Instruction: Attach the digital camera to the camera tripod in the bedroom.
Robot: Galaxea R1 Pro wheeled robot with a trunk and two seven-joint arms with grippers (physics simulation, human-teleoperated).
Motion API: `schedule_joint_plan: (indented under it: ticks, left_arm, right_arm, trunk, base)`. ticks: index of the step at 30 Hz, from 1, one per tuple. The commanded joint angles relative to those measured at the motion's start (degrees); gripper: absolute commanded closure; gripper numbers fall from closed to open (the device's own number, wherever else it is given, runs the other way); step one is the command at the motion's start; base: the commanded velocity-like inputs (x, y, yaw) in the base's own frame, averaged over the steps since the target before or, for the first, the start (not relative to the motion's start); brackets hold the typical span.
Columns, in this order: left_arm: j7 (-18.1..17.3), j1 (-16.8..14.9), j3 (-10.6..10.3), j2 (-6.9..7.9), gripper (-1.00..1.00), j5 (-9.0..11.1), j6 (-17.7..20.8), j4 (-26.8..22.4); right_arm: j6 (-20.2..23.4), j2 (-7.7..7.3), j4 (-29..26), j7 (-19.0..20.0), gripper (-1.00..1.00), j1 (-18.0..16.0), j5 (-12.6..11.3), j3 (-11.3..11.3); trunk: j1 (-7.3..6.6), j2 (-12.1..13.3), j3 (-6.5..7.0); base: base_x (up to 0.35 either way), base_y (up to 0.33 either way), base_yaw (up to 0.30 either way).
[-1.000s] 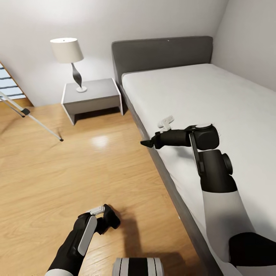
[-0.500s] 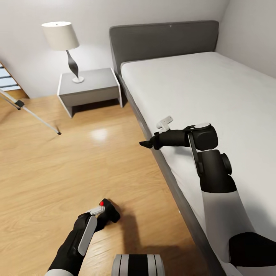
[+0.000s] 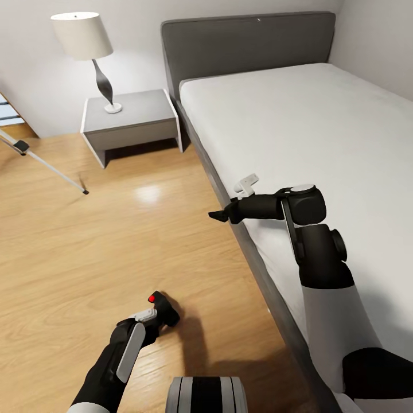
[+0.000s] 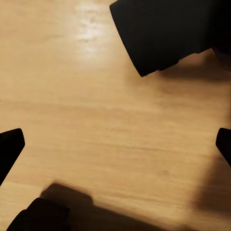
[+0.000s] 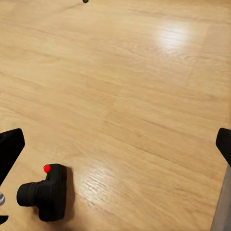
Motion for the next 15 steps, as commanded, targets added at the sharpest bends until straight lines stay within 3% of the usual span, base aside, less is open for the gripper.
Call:
schedule_joint_plan:
  ticks: [1,15]
  left_arm:
    - [0.49,-0.02,0.08,-0.04,-1.0,0.61,0.1,-0.07]
    - [0.49,-0.02,0.07,-0.03,-1.0,0.61,0.1,-0.07]
  right_arm:
    - [0.26,0.02,-0.06,0.56,-1.0,-0.04,0.6,0.0]
    - [0.26,0.01,-0.08,0.49,-1.0,-0.04,0.66,0.15]
  trunk:
    - [-0.01,-0.02,-0.04]
    - [-0.01,-0.02,-0.04]
  base:
    - [0.0,0.0,0.0]
    - [0.0,0.0,0.0]
